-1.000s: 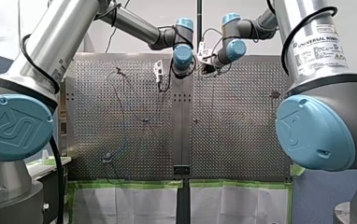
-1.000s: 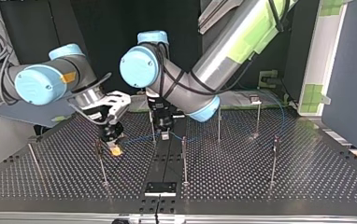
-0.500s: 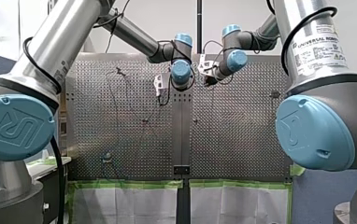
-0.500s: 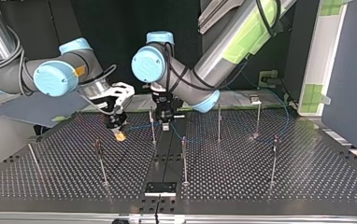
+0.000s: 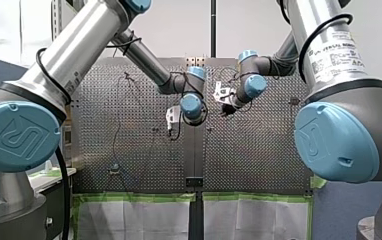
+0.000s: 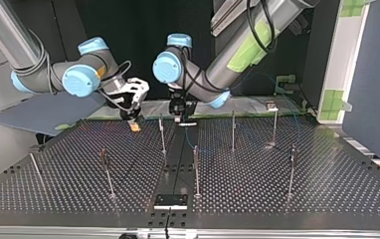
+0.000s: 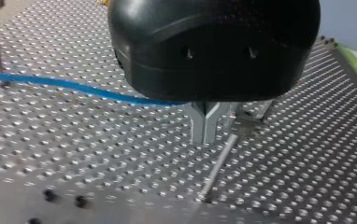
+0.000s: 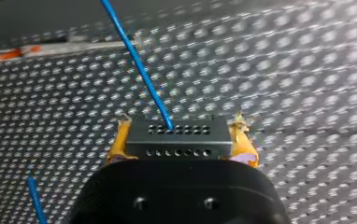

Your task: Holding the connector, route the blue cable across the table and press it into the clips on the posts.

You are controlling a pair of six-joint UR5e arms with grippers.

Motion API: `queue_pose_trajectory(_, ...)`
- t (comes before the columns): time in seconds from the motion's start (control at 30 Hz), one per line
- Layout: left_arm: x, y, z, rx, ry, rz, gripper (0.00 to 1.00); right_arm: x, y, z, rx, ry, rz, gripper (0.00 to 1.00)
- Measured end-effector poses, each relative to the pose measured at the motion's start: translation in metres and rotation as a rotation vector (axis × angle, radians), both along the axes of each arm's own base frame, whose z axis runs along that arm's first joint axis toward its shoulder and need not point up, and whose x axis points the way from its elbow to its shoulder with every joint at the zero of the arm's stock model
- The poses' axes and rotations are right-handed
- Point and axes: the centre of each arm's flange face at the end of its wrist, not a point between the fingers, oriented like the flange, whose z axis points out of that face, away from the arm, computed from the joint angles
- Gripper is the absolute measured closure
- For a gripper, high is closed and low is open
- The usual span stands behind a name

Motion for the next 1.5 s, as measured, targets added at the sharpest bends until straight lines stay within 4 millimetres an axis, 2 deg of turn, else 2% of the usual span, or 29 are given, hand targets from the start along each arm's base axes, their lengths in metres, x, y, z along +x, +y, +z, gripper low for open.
queue_pose_trajectory(0.2, -0.001, 0.010, -0.019, -0.009, 0.007, -0.014, 1.00, -0.006, 0.004, -0.019, 0.016, 0.004, -0.008, 1.00)
queue_pose_trajectory(0.43, -0.006, 0.020, -0.039, -0.016, 0.012, -0.030, 1.00, -0.009, 0.009, -0.030, 0.031, 0.012, -0.010, 1.00)
queue_pose_trajectory(0.7, -0.017, 0.029, -0.079, -0.007, 0.040, -0.051, 1.00, -0.012, 0.011, -0.037, 0.042, 0.019, -0.015, 1.00)
queue_pose_trajectory(0.9, -0.012, 0.026, -0.079, -0.038, 0.006, -0.063, 1.00, -0.013, 0.012, -0.041, 0.044, 0.019, -0.020, 1.00)
queue_pose_trajectory(1.23, 0.013, 0.011, -0.057, -0.119, -0.080, -0.088, 1.00, -0.019, 0.001, -0.061, 0.055, 0.027, -0.040, 1.00)
queue_pose_trajectory(1.33, 0.019, 0.009, -0.062, -0.114, -0.068, -0.090, 1.00, -0.024, -0.006, -0.061, 0.043, 0.014, -0.054, 1.00)
queue_pose_trajectory(1.5, 0.023, 0.007, -0.082, -0.101, -0.040, -0.096, 1.00, -0.031, -0.015, -0.061, 0.029, -0.002, -0.072, 1.00)
